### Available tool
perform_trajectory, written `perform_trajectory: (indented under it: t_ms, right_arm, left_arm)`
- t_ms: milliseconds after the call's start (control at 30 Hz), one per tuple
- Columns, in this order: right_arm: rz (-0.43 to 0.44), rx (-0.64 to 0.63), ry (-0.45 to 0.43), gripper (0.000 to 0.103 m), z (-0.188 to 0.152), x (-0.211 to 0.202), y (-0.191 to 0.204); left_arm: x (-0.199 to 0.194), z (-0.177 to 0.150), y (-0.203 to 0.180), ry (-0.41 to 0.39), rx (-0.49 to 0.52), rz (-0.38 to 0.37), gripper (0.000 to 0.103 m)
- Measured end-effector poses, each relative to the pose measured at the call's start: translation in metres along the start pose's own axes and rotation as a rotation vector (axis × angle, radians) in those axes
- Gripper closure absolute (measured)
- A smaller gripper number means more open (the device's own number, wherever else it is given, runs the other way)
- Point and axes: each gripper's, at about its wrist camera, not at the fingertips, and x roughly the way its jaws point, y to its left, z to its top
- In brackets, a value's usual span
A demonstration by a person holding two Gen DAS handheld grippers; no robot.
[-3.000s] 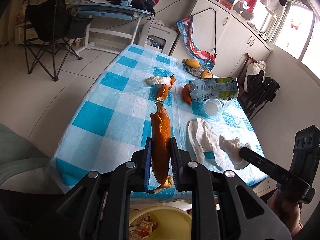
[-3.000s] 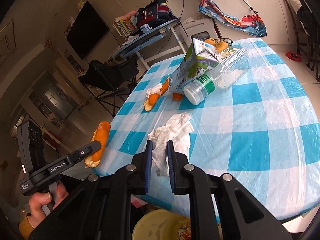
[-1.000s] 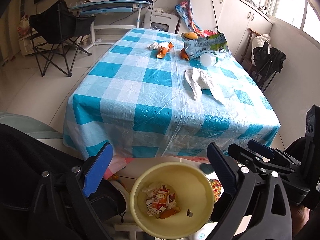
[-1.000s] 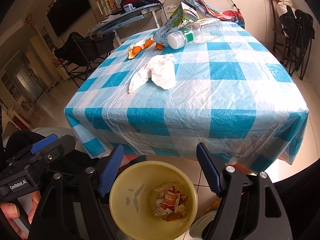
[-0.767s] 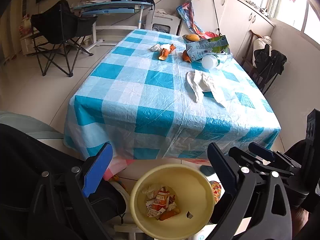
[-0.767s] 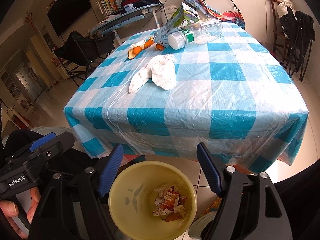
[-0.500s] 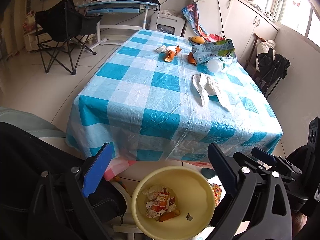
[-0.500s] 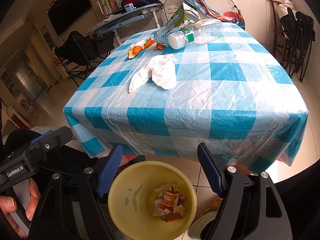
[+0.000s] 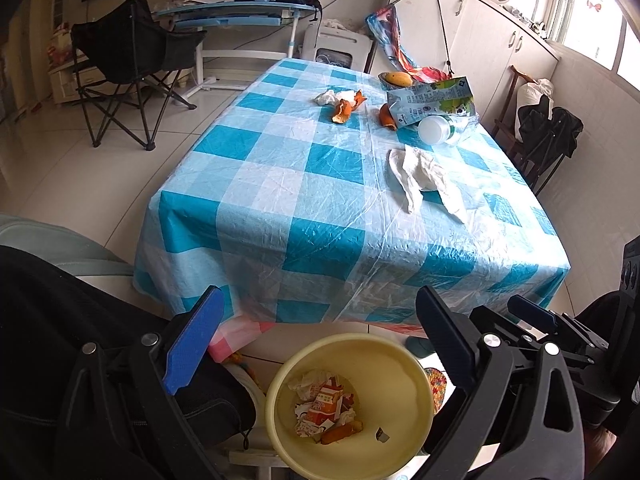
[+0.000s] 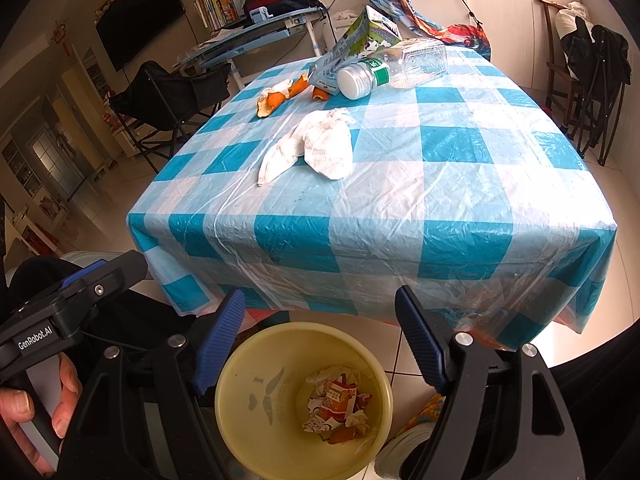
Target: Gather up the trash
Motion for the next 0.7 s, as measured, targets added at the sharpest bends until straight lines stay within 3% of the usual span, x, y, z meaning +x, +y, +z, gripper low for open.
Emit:
perform_trajectory:
  t_ms: [700]
  right_arm:
    - [0.0,0.002,-0.01,0.028,0.0,-0.001,-0.003]
  left_arm:
    - [-0.002,0.004,0.01,-0.028,-0.057,-0.03,0.009]
